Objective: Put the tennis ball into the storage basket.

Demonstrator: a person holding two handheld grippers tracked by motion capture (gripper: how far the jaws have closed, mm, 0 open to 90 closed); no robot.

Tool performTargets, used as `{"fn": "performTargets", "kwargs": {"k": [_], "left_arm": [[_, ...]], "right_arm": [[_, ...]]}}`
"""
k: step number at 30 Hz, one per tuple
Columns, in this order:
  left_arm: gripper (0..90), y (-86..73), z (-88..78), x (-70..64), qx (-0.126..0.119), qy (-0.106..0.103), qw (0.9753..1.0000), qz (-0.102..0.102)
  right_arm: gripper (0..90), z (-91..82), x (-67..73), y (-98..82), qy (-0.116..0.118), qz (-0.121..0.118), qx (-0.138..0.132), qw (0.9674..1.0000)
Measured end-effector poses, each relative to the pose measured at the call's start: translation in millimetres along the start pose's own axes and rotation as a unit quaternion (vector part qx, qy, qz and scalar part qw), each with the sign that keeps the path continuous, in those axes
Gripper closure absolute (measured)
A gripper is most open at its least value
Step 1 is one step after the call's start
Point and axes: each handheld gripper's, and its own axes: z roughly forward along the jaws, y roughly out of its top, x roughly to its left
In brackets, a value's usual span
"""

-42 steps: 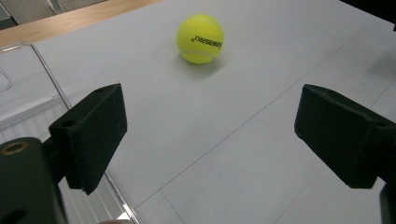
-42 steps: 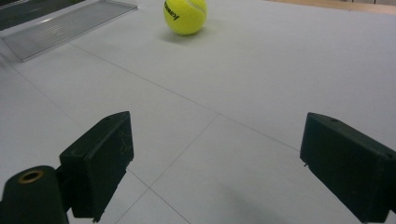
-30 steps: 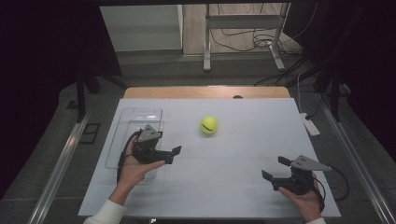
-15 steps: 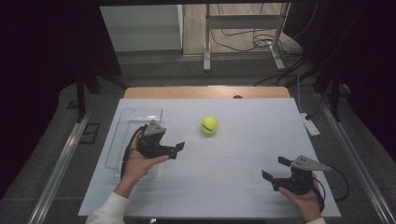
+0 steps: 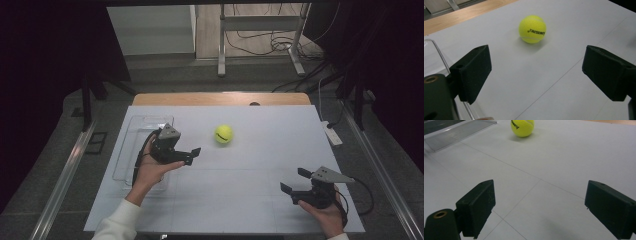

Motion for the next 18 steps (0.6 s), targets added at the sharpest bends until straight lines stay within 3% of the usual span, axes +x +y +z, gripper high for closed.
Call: {"fn": "performTargets", "kwargs": {"k": [18], "left_arm": [[9.9,9.1,8.7,4.5,0.013,0.005,0.9999,0.000]], "right_arm": [[9.9,1.0,-0.1,-0.2,-0.001,0.001,0.002,1.0000]]}}
